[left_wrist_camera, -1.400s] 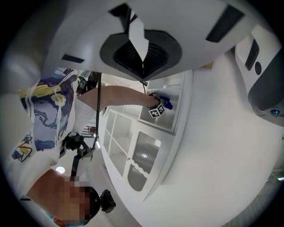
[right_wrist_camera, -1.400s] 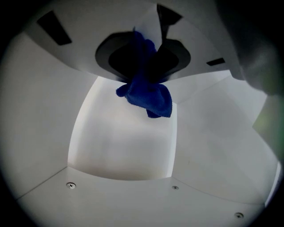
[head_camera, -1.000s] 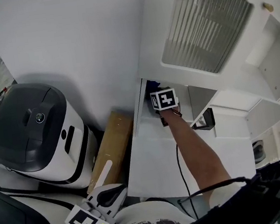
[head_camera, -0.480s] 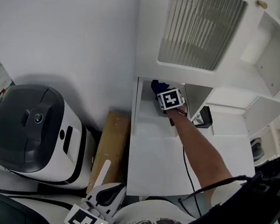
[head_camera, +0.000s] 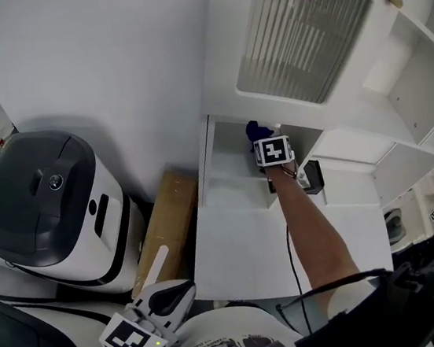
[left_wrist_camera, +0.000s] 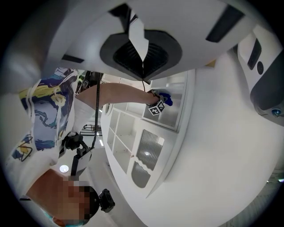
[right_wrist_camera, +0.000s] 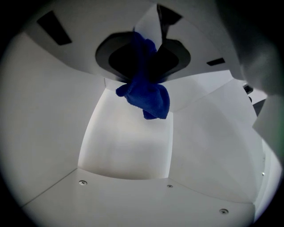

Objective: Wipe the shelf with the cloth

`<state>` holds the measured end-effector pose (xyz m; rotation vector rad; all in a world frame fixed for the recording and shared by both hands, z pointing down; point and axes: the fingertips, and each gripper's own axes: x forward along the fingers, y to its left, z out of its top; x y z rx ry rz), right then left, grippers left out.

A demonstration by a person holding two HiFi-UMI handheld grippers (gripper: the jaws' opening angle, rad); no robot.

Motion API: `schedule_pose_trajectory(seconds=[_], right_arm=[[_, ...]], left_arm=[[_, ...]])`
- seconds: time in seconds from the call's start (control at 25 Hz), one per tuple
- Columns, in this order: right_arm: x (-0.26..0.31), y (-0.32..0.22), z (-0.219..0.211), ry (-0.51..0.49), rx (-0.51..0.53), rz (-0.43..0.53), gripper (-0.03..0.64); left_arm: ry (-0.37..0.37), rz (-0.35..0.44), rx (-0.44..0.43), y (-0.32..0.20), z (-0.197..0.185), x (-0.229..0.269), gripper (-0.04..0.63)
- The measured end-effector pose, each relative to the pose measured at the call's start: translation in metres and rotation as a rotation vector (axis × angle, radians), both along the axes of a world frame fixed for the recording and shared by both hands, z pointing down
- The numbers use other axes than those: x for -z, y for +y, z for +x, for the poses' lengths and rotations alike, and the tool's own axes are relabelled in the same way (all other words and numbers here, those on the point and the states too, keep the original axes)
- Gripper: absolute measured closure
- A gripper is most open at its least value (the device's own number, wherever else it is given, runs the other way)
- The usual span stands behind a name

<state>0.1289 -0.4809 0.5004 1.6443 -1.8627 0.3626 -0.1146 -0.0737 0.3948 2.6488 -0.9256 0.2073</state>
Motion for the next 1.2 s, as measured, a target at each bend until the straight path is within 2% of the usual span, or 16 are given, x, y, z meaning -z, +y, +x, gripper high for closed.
schedule_pose_trajectory(seconds=[0.32, 0.48, 0.6, 0.8, 1.2], right_arm=[[0.025, 0.015, -0.076, -0.103, 0.145, 0.032, 0.495], [0.023, 0.021, -0.119, -0.135, 0.225, 0.008, 0.495], [0.013, 0.023, -0.132, -0.131, 0.245, -0.018, 0.495], [0.003, 0.022, -0.109, -0.084, 0.212, -0.024, 0.495], [0.002, 0.031, -0.020, 0.010, 0.087, -0.023, 0.495]], left_arm=[[0.000, -0.002, 0.010, 0.006, -0.002, 0.000, 0.583], [-0.007, -0.005, 0.020, 0.010, -0.003, 0.001, 0.583], [-0.015, -0.008, 0.032, 0.013, -0.005, 0.002, 0.583], [-0.015, -0.010, 0.047, 0.016, -0.010, 0.001, 0.583], [-0.013, 0.000, 0.019, 0.019, -0.002, 0.003, 0.583]])
